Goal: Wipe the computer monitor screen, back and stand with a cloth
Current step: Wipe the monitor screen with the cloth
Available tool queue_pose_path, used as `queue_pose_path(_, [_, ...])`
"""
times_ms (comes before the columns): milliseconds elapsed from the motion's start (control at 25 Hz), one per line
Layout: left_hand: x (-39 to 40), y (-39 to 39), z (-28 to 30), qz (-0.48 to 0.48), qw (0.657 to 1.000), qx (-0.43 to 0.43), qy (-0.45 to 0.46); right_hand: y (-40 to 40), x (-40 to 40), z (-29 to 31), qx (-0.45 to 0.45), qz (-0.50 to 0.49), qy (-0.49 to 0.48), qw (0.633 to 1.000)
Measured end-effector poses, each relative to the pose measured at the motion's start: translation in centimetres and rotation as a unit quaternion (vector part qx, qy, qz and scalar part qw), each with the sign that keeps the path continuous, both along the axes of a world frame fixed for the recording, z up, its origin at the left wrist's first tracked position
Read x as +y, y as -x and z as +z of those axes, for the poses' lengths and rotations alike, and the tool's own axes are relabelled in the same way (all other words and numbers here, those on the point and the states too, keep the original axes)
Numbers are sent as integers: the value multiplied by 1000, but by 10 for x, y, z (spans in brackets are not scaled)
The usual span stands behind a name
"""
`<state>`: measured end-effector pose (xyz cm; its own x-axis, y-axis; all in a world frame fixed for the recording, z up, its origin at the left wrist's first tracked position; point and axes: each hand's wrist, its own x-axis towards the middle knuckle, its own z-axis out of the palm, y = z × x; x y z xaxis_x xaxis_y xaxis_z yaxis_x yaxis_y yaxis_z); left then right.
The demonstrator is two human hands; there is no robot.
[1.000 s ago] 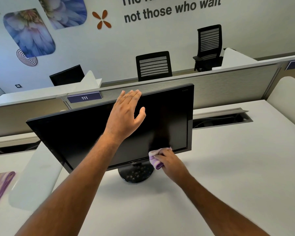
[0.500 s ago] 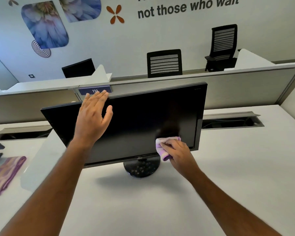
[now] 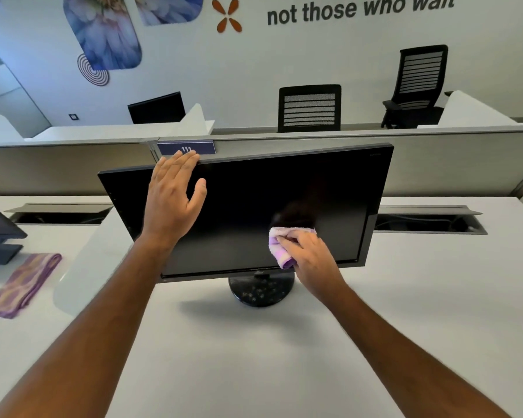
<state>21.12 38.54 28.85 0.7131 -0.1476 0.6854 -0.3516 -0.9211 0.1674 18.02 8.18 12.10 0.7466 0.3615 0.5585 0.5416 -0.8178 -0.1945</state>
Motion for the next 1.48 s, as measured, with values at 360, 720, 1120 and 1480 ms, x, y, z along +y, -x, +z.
queue_pose_path(360, [2,1,-1,-1,1000,9,5,15,34,-22,81,21,79,993])
queue_pose_path(720, [3,-3,-5,-6,1000,-5,0,19,66,-37,188,25,124,974])
queue_pose_path(1120, [13,-5,-5,-7,1000,13,-13,15,107,-19,173,20,120,977])
queue_pose_path(1480, [87,-2,2,7,999,7,-35,12,127,-7,159,-6,128,979])
